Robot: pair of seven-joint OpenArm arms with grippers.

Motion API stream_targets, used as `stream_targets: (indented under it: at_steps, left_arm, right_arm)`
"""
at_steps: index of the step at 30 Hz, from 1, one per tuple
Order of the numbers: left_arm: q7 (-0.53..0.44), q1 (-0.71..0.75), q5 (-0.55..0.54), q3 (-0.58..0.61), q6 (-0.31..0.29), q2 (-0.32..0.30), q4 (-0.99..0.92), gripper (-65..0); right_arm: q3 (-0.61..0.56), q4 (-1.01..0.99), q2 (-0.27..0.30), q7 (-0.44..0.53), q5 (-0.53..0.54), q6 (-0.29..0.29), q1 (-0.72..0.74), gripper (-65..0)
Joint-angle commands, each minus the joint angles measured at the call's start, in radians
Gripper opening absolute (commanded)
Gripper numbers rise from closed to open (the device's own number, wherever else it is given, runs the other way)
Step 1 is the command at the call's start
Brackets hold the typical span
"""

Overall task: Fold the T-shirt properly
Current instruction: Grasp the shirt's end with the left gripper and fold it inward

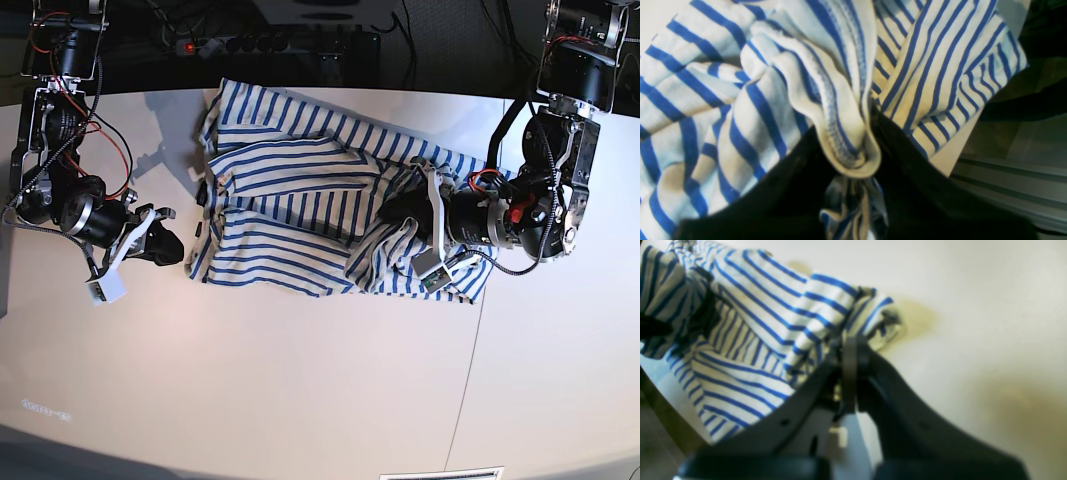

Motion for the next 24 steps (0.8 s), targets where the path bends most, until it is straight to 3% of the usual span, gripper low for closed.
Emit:
stream_targets:
  at_steps: [1,5,7,19,21,24]
  left_arm:
    - [-0.021,-0.019,-0.026,-0.004,-0.004,0.000,0.016,-63.3]
    - [-0.029,-0.019,-0.011,-0.004,-0.004,0.007,0.016,-32.5]
    - [-0.033,-0.019,-0.013,-0.004,-0.004,0.008,0.016,-27.0]
    - [-0.039,-0.054,-0.056,-0.010,-0.004,0.032,0.019,-27.8]
    - [-0.037,-0.067,-0.068,-0.023,-0.004,0.032,0.019,-34.6]
    - [-0.027,-0.080,-0.056,-0.055,-0.004,0.029,0.019,-54.2]
  right_arm:
    - [0.007,0.015,0.014,0.020,0.018,0.075,0.016,-65.0]
    - [0.007,0.015,0.013,0.021,0.018,0.075,0.016,-65.0]
    - [0.007,0.015,0.013,0.027,0.018,0.075,0.016,-65.0]
    - [0.007,0.015,0.013,0.032,0.011,0.075,0.016,-65.0]
    - [0.007,0.015,0.013,0.032,0.010,0.075,0.016,-65.0]
    - [0.007,0.015,0.014,0.031,0.010,0.075,0.016,-65.0]
